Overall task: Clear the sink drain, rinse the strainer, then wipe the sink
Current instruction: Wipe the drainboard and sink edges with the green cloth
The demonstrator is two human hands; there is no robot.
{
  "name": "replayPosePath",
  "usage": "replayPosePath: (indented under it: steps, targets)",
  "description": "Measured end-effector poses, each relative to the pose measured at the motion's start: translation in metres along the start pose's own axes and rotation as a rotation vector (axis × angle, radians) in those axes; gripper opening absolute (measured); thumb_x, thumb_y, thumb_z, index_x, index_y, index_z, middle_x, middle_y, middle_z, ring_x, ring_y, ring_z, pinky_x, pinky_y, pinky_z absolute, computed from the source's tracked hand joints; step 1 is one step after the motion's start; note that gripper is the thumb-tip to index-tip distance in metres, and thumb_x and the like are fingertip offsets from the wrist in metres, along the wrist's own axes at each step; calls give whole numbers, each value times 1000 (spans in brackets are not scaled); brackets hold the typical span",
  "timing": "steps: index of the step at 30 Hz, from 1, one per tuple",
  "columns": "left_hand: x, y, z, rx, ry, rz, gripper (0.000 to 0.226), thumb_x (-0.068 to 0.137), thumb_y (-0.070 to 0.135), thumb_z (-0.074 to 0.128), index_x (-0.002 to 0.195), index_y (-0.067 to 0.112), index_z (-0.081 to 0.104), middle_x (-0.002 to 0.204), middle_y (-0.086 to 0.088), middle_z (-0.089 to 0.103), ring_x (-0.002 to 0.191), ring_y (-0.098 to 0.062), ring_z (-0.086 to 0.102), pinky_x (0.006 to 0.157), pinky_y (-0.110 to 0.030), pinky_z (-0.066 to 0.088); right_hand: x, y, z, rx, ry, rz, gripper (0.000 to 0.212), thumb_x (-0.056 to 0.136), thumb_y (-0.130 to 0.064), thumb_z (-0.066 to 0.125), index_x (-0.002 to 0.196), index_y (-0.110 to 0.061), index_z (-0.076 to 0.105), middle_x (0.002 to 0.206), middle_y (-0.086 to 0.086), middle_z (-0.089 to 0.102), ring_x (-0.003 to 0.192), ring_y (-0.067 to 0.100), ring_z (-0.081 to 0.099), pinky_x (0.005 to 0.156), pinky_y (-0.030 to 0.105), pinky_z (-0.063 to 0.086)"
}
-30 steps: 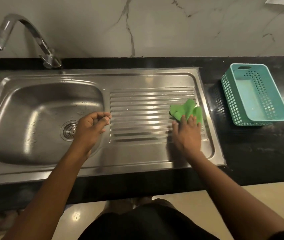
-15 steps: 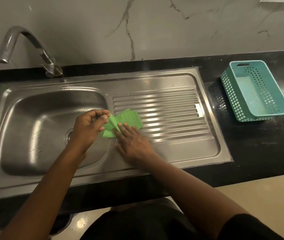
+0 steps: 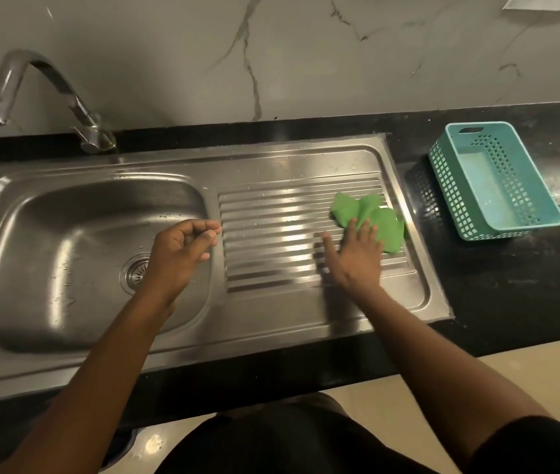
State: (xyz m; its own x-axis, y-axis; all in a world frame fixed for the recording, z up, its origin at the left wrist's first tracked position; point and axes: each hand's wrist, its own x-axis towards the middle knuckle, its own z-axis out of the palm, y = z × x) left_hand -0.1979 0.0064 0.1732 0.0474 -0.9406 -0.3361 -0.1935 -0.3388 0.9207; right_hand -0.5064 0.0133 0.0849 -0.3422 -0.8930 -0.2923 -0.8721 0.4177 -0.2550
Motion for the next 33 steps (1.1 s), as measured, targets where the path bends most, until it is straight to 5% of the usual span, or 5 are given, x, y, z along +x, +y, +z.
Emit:
replayPosePath:
  steps: [9, 15, 25, 29, 33]
  targets:
    - [6, 11, -1, 2, 30, 4, 19, 104, 8, 62, 114, 19, 75, 120, -7, 78, 125, -33, 70, 107, -54, 54, -72, -159, 67, -72, -205, -540, 91, 101, -72, 22, 167, -10, 16, 175, 19, 7, 163, 34, -1, 132, 53, 4]
    - [9, 15, -9, -3, 69, 4, 20, 104, 8, 61, 113, 19, 74, 120, -9, 78, 125, -36, 70, 106, -54, 54, -39, -120, 58, -171, -144, -794, 73, 106, -63, 30, 167, -25, 22, 176, 4, 17, 163, 23, 13, 131, 47, 15]
    - [7, 6, -19, -11, 53, -20, 18, 103, 14, 64, 108, 27, 77, 121, -2, 79, 121, -25, 72, 108, -55, 55, 33, 49, -20, -131, -23, -207, 79, 103, -73, 14, 167, -26, 17, 174, 13, 22, 163, 27, 14, 131, 48, 16]
    - [5, 8, -22, -34, 56, -13, 18, 103, 15, 65, 106, 28, 77, 122, -1, 79, 122, -24, 72, 108, -54, 56, 12, -15, 2, -11, 30, 2, 93, 100, -78, 13, 167, -15, 17, 174, 21, 11, 163, 36, 6, 130, 58, 8]
    - [6, 10, -25, -54, 69, -2, 18, 103, 13, 64, 108, 25, 76, 123, -4, 79, 123, -26, 71, 107, -53, 55, -34, -110, 42, 25, -50, -164, 98, 97, -81, 15, 167, -13, 18, 175, 20, 10, 163, 37, 2, 130, 58, 4]
